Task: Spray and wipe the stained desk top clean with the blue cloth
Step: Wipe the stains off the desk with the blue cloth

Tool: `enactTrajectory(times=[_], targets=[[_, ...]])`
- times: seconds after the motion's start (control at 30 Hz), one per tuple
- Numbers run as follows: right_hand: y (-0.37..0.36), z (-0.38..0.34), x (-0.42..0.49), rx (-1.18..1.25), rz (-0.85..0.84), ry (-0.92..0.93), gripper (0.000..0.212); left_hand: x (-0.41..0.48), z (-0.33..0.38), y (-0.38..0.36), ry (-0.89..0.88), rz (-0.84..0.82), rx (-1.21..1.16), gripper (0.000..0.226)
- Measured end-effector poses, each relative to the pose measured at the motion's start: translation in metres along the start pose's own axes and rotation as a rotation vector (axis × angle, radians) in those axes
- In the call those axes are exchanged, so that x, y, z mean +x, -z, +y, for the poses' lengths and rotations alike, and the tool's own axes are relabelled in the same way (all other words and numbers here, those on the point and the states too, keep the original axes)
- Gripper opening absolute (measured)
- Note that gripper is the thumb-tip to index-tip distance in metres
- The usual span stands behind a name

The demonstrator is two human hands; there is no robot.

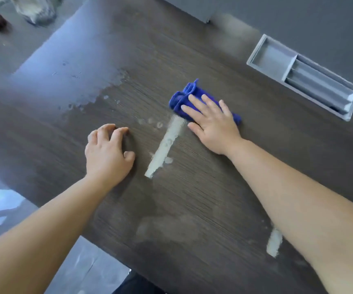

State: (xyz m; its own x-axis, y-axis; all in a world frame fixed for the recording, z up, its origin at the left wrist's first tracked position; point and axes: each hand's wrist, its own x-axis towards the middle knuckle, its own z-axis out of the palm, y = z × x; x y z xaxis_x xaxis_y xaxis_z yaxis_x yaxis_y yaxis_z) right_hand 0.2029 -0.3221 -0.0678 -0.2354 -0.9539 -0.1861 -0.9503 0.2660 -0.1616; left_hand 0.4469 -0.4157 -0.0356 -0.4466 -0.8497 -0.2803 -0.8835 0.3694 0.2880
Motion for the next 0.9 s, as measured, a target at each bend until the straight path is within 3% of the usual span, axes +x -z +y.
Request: enactTrajectory(times=[0.13, 0.23, 0.4, 0.67, 0.77, 0.9], targets=[[0.014, 0.001, 0.063, 0.069, 0.04, -0.392, 0.051, -0.002, -0.028, 0.006, 0.034, 0.029, 0.014, 0.065], [0.014, -0.038, 0.095, 0.09, 0.031, -0.501, 0.055, -0.006, -0.041, 0.006, 0.055, 0.066, -0.006, 0.061], [0.0, -0.132, 0.098, 0.035, 0.012, -0.237, 0.056, -0.011, -0.057, 0.01, 0.14, 0.16, -0.127, 0.057], [-0.034, -0.243, 0.02, -0.012, -0.089, 0.152, 0.056, -0.03, -0.101, 0.021, 0.302, 0.347, -0.372, 0.042], [-0.048, -0.248, -0.026, -0.016, -0.111, 0.348, 0.054, -0.04, -0.113, 0.019, 0.328, 0.356, -0.421, 0.041], [-0.055, -0.191, -0.062, -0.039, -0.035, 0.628, 0.048, -0.055, -0.122, 0.015, 0.228, 0.283, -0.418, 0.042]])
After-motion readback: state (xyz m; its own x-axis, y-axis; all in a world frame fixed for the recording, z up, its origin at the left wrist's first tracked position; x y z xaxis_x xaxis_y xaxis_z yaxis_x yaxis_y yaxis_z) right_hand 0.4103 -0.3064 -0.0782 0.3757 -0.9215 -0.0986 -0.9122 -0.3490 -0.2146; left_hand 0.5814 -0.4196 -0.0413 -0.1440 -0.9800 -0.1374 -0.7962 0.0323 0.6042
